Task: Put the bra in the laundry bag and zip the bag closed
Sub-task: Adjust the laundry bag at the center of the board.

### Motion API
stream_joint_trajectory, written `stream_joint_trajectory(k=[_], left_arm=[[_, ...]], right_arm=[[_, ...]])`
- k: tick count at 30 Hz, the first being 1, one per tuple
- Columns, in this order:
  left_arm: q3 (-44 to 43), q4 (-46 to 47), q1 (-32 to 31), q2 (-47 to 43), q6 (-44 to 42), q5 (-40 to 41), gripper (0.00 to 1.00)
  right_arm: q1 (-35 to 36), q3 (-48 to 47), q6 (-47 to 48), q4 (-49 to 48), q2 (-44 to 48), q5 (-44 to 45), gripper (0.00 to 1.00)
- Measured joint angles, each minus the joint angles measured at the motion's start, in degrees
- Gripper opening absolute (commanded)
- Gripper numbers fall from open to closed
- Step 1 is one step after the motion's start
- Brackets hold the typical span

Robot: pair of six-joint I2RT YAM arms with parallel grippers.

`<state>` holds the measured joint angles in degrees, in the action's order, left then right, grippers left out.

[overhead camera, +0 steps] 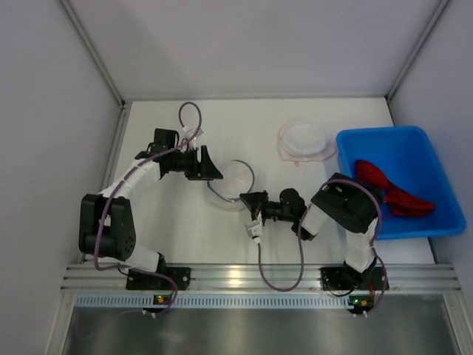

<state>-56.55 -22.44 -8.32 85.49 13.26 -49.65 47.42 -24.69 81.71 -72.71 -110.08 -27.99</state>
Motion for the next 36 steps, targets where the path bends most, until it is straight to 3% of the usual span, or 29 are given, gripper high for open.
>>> stream_joint_trajectory(k=[17, 26, 29, 30, 36], left_arm=[[3.8, 3.7, 1.6, 3.3, 7.5, 11.4, 0.71], [3.1, 7.9, 1.8, 7.2, 10.5, 13.0, 0.66], [1.6, 8.9, 1.5, 9.4, 11.4, 11.4, 0.53], [1.2, 9.2, 1.4, 9.7, 11.6, 10.9, 0.44], [-0.1, 11.2, 1.4, 8.2, 12.4, 7.3, 0.09]], right_arm=[[1.0, -0.4, 2.2, -1.6, 0.0, 2.3, 0.0], [1.0, -0.4, 2.3, -1.8, 0.0, 1.7, 0.0], [1.0, -0.4, 2.3, -1.8, 0.0, 1.6, 0.0], [1.0, -0.4, 2.3, -1.8, 0.0, 1.6, 0.0], [1.0, -0.5, 2.3, -1.7, -0.2, 1.6, 0.0]])
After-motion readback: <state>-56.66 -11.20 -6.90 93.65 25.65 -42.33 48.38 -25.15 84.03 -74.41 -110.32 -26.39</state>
